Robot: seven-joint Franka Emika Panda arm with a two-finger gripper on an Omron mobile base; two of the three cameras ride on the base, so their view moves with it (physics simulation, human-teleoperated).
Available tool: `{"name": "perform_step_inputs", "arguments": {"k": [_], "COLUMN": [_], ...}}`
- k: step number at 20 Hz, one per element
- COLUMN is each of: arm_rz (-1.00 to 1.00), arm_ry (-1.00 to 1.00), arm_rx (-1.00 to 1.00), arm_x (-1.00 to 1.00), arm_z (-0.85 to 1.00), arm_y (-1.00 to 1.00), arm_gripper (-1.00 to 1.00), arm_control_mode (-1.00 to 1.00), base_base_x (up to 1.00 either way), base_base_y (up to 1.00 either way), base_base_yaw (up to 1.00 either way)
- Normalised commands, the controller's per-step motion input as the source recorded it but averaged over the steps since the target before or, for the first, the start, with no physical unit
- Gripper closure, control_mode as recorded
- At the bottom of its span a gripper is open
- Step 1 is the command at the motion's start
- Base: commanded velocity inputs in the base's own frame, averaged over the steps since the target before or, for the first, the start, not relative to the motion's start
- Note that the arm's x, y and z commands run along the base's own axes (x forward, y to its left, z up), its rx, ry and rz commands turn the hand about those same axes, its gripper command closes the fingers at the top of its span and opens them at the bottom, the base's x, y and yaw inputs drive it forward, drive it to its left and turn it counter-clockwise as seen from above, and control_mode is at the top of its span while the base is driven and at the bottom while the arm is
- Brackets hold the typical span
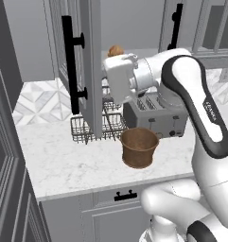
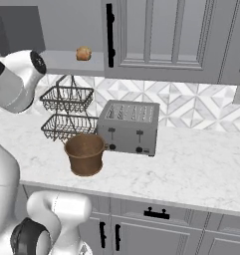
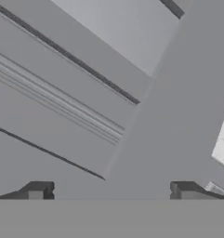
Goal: Open the cabinet, pick up the bread from the cabinet and place it in the basket. Then move the basket to the dining counter.
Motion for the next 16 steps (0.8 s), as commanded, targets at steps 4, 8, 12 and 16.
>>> {"name": "perform_step_inputs", "arguments": {"k": [4, 8, 12, 16], "arm_rz": [-0.10, -0.02, 0.00, -0.07], "arm_ry": [-0.08, -0.14, -0.18, -0.19], "arm_rx": [-0.01, -0.04, -0.12, -0.23], "arm_x": [0.13, 0.02, 0.19, 0.57], "arm_z": [0.00, 0.00, 0.06, 0.27], "arm_y": [-0.29, -0.99, -1.00, -0.76], "arm_gripper": [-1.00, -1.00, -1.00, -1.00], "arm_control_mode": [-1.00, -1.00, -1.00, -1.00], "base_base_x": [0.00, 0.00, 0.00, 0.00], "base_base_y": [0.00, 0.00, 0.00, 0.00], "base_base_yaw": [0.00, 0.00, 0.00, 0.00]}}
